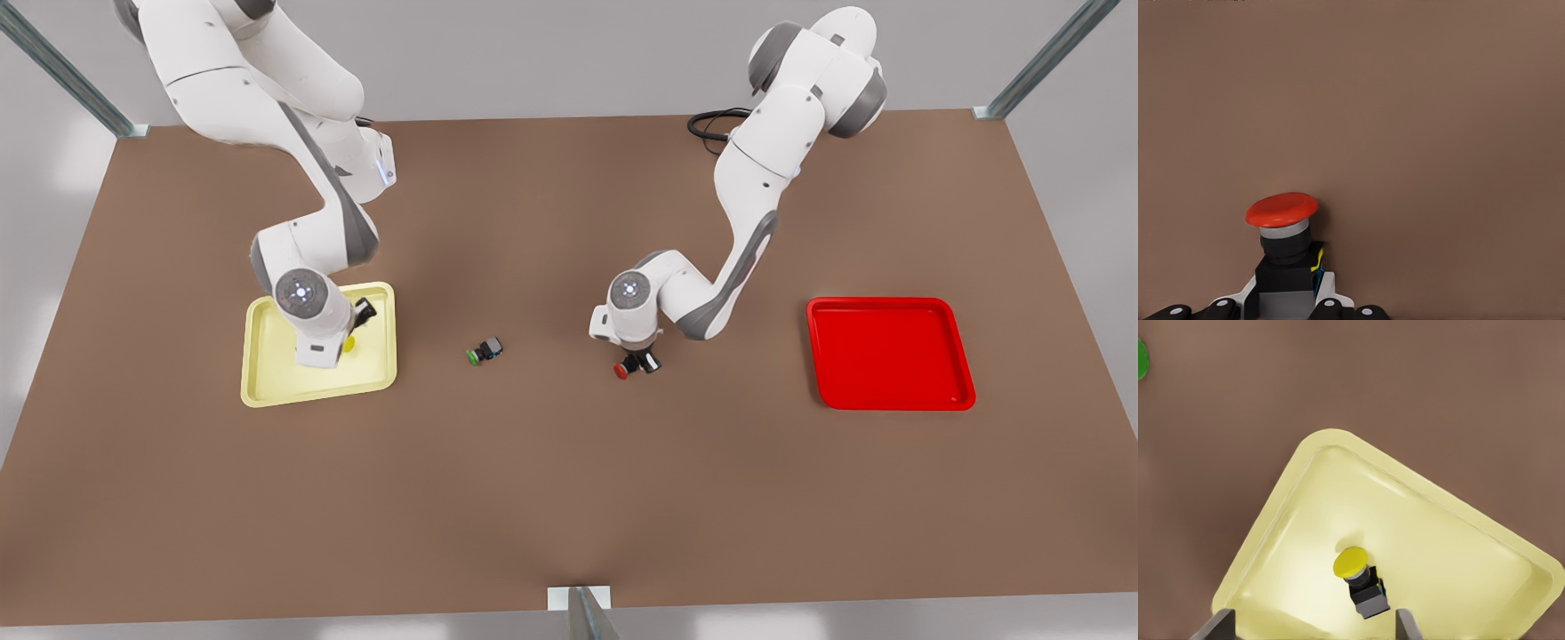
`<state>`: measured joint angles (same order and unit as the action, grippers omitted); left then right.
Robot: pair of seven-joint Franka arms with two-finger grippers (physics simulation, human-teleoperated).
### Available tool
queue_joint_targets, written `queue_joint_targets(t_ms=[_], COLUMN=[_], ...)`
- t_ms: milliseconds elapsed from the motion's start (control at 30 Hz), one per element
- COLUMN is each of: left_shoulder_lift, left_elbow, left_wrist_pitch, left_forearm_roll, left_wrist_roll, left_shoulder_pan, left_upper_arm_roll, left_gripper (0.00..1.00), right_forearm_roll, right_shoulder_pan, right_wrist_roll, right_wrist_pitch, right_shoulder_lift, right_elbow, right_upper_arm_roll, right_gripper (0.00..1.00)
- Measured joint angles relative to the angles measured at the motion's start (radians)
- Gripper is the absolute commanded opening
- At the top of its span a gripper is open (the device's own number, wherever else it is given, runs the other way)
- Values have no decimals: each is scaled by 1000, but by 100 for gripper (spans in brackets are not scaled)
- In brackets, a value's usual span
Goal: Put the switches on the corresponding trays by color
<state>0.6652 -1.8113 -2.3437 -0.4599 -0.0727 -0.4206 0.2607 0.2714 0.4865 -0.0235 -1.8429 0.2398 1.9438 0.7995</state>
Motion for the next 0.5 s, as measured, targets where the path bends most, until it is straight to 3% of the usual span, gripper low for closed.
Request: queue_joint_targets(t_ms=[67,100,133,167,267,367,433,500], left_shoulder_lift=[-33,-59,-85,-128,-290,-432,-497,-552], left_elbow=[-17,-31,-48,-78,-222,-394,-486,-553], left_wrist_pitch=[5,10,11,21,22,11,12,19], left_forearm_roll=[-37,-56,-74,-90,-126,-158,-175,-166], left_wrist_roll=[10,9,9,7,8,10,11,-32], left_shoulder_pan=[4,9,14,21,75,222,453,643], left_upper_arm_roll=[2,3,5,6,28,97,207,224], left_gripper=[47,47,47,47,47,47,47,48], right_forearm_roll=[5,6,-3,-3,-63,-69,-67,-64], right_shoulder_pan=[-95,-139,-278,-290,-319,-300,-322,-316], right_wrist_roll=[187,196,188,187,192,200,236,250], right_wrist_pitch=[218,237,235,231,236,248,251,249], right_shoulder_lift=[42,44,2,-53,-134,-128,-110,-86], right_elbow=[-303,-375,-431,-436,-415,-413,-422,-421], right_upper_arm_roll=[21,-26,-227,-276,-314,-320,-320,-320], right_gripper=[100,100,100,100,100,100,100,100])
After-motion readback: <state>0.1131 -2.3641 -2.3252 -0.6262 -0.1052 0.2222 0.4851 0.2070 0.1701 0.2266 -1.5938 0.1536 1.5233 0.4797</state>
